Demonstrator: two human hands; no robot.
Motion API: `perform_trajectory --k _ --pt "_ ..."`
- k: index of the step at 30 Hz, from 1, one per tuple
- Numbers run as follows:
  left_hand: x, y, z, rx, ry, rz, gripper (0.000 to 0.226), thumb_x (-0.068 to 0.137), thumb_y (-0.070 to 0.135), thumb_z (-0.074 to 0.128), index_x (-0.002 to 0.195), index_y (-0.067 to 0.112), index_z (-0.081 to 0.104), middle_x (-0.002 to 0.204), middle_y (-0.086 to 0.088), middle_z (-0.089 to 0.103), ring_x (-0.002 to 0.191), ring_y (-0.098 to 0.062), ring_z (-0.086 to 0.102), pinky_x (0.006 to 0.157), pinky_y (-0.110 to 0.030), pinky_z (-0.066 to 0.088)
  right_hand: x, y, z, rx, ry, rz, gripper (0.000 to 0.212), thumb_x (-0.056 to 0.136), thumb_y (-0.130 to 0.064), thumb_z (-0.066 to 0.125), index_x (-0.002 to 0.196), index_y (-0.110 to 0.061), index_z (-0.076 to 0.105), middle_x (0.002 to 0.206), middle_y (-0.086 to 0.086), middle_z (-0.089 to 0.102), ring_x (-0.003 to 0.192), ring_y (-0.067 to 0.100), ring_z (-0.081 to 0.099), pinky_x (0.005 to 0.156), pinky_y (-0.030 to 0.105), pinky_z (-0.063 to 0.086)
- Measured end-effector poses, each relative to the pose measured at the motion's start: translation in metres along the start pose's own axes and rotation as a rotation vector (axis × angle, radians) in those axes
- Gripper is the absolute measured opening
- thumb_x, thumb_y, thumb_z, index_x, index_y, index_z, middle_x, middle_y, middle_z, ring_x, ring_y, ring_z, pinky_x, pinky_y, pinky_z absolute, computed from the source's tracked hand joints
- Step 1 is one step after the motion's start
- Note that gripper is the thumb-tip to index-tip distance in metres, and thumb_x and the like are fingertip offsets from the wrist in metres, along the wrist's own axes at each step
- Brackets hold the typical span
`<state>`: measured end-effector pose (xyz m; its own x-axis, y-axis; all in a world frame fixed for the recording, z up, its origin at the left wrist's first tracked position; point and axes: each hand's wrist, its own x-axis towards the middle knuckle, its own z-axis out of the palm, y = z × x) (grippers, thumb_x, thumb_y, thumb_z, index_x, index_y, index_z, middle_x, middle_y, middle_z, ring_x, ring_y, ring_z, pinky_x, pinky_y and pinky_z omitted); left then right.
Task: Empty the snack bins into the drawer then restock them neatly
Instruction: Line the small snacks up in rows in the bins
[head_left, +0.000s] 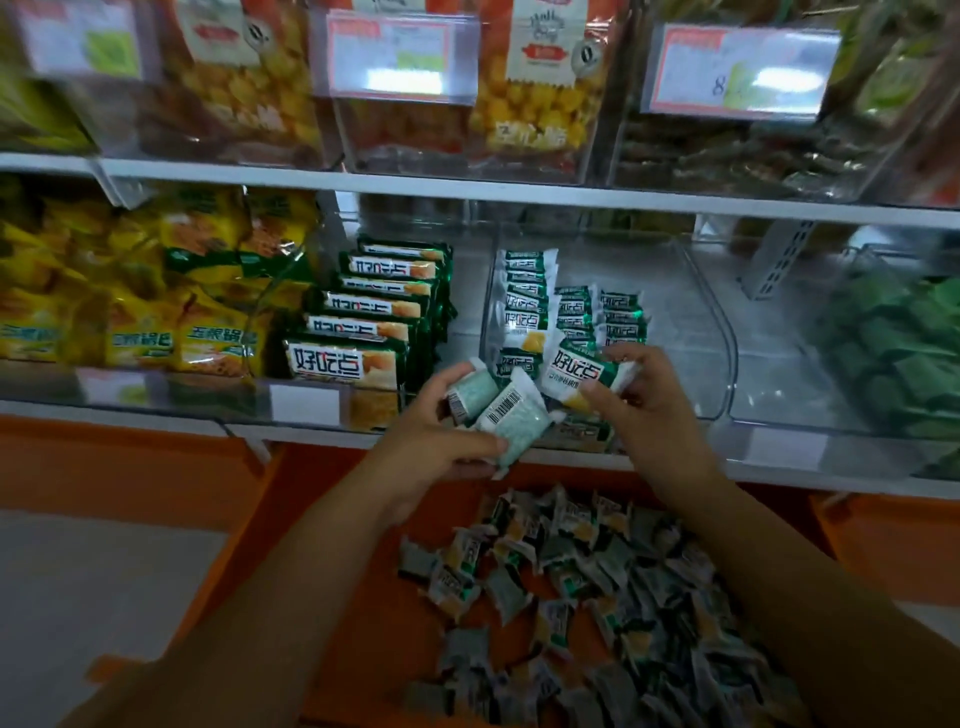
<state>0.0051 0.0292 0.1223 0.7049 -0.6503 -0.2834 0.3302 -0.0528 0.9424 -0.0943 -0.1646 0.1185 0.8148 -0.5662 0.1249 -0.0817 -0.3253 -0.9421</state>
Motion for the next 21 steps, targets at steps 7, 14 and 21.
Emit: perform_trajectory --k 7,14,21 --pt "0.018 0.025 -0.033 -0.067 0.131 0.085 0.076 0.082 -0.002 0.072 0.134 0.043 0.042 0.108 0.013 0.056 0.098 -0.025 0.067 0.081 -0.041 0.061 0.093 0.017 0.032 -0.318 -0.111 -0.009 0.027 0.087 -0.023 0.071 0.108 -0.019 0.055 0.111 0.013 0.057 0.080 0.026 0.059 0.066 0.032 0.049" --pt "0.030 0.024 -0.036 -0.052 0.133 0.083 0.080 0.079 -0.002 0.076 0.136 0.043 0.043 0.117 0.005 0.060 0.099 -0.026 0.069 0.074 -0.036 0.061 0.130 0.033 0.046 -0.473 -0.083 -0.016 0.037 0.084 -0.028 0.074 0.115 -0.017 0.059 0.120 0.018 0.055 0.070 0.018 0.054 0.055 0.023 0.035" --pt "0.025 0.027 -0.033 -0.057 0.128 0.097 0.080 0.079 -0.002 0.075 0.136 0.043 0.043 0.113 0.008 0.058 0.099 -0.027 0.069 0.079 -0.038 0.061 0.096 0.018 0.041 -0.441 0.068 -0.110 0.043 0.090 -0.033 0.065 0.129 -0.025 0.049 0.126 0.010 0.044 0.105 0.024 0.055 0.088 0.032 0.048"
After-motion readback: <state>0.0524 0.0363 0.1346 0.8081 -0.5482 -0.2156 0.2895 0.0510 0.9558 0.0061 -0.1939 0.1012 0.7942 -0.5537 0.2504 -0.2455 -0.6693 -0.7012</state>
